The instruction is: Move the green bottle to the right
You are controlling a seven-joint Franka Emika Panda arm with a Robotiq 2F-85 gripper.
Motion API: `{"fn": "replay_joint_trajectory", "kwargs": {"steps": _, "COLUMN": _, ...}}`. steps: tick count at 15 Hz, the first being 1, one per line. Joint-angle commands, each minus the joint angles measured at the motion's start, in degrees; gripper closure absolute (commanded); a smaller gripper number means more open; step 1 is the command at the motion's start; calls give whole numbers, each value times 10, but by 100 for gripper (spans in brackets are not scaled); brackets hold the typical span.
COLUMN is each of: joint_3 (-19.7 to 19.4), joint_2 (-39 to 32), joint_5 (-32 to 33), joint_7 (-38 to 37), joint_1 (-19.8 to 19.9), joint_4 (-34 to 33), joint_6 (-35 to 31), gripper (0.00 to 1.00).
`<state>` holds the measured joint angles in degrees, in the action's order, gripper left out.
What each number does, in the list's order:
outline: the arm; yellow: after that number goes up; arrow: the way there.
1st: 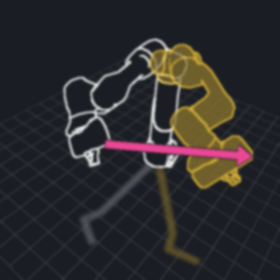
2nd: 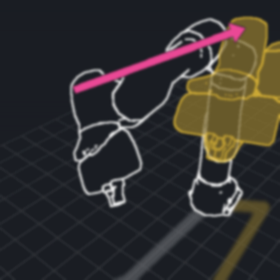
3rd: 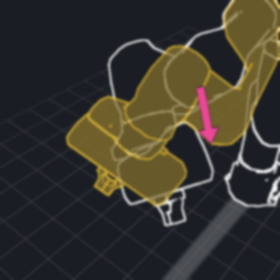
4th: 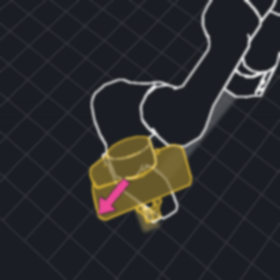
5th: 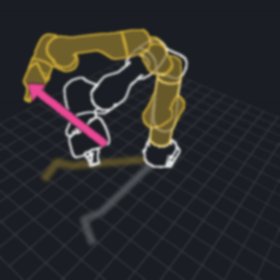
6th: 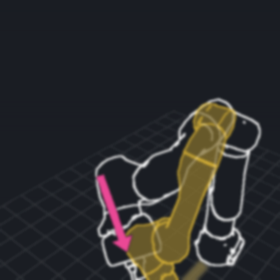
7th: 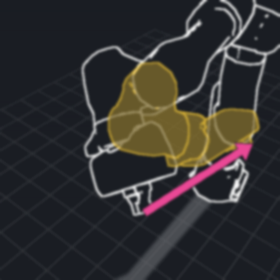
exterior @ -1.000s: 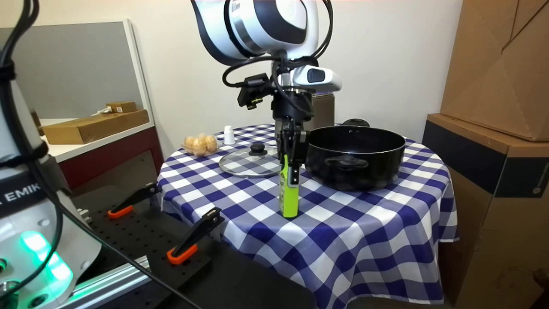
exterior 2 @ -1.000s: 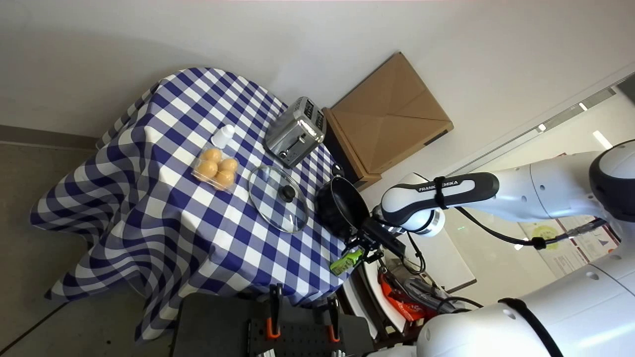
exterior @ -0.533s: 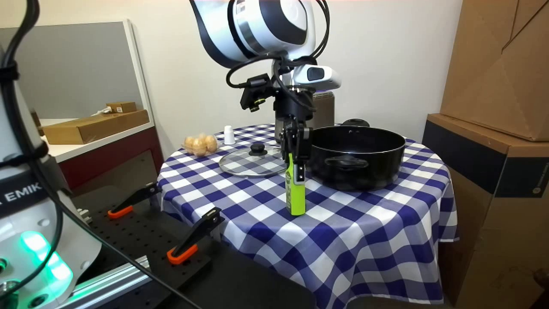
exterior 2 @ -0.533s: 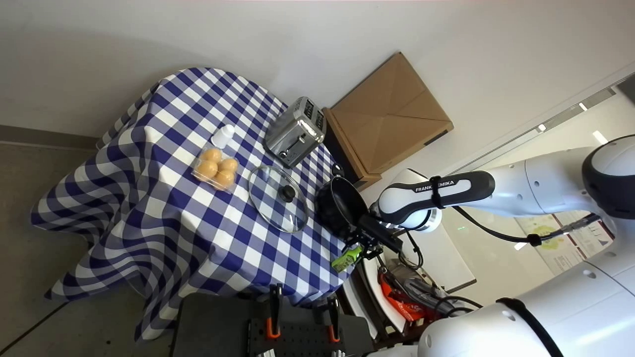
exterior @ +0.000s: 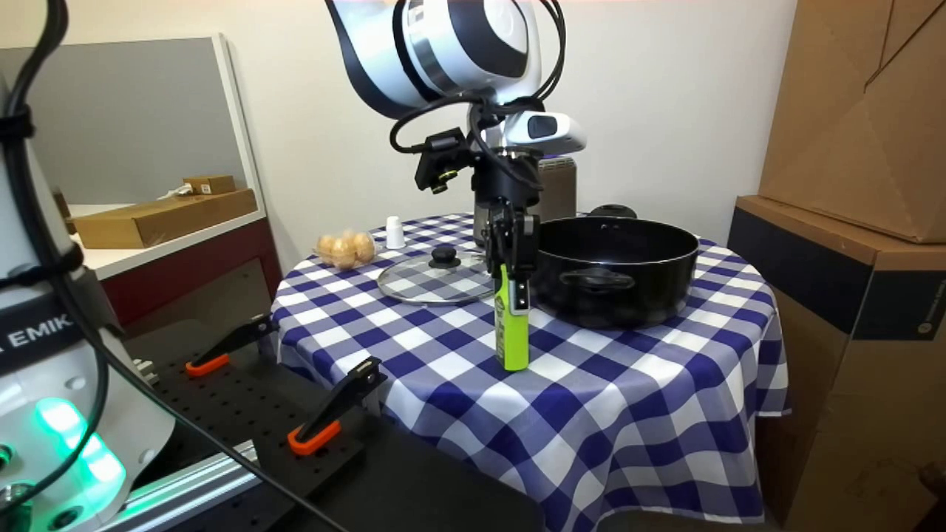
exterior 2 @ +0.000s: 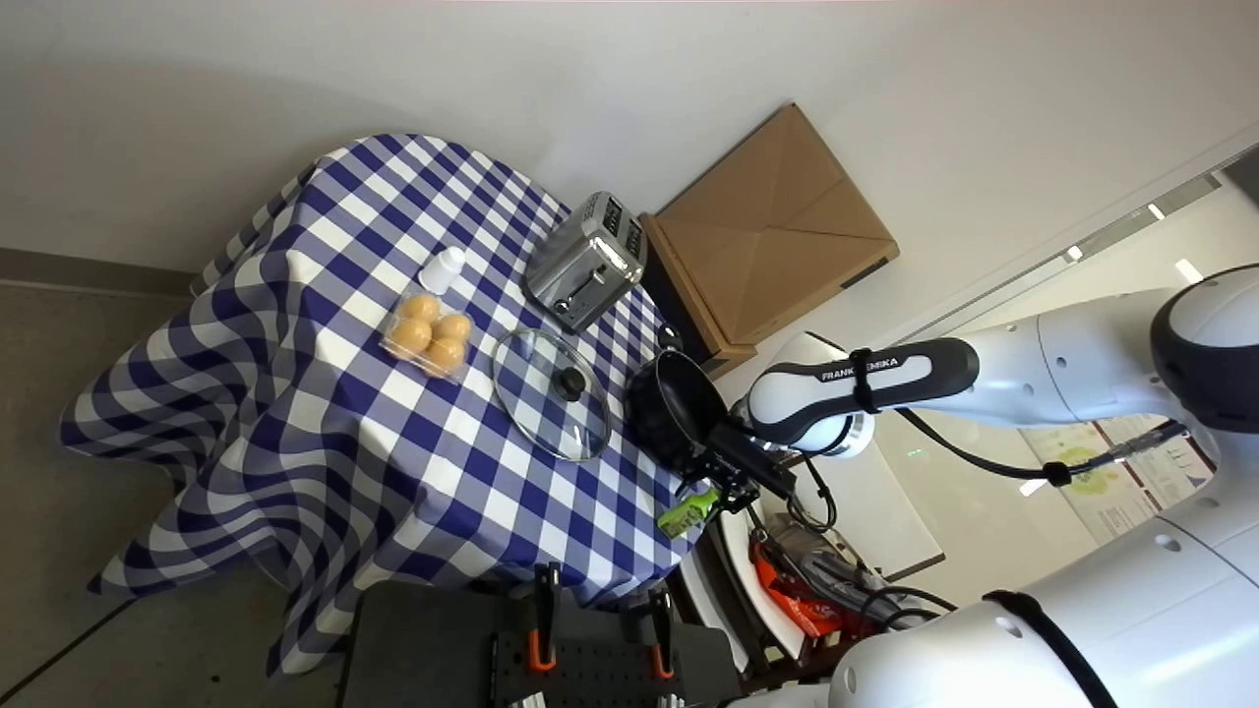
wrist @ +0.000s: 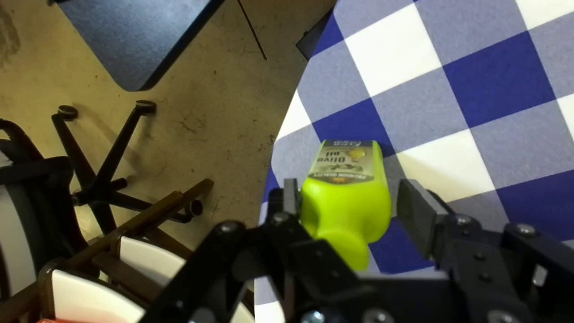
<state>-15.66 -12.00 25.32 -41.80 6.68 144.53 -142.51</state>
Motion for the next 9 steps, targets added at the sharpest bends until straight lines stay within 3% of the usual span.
{"fn": "replay_joint_trajectory", "kwargs": {"steps": 1, "joint_3": -8, "joint_2": -6, "joint_5": 11, "joint_7": -12, "joint_1": -8, "joint_4": -6, "joint_6": -8, "gripper": 9}}
{"fn": "replay_joint_trajectory", "kwargs": {"steps": 2, "joint_3": -8, "joint_2": -6, "joint_5": 11, "joint_7": -12, "joint_1": -8, "joint_4": -5, "joint_6": -9, "gripper": 2}}
{"fn": "replay_joint_trajectory", "kwargs": {"steps": 3, "joint_3": -9, "joint_2": -6, "joint_5": 12, "joint_7": -12, "joint_1": -8, "joint_4": -6, "joint_6": -10, "gripper": 0}}
{"fn": "replay_joint_trajectory", "kwargs": {"steps": 9, "joint_3": -13, "joint_2": 30, "joint_5": 15, "joint_7": -4, "joint_1": -5, "joint_4": 3, "joint_6": -20, "gripper": 0}}
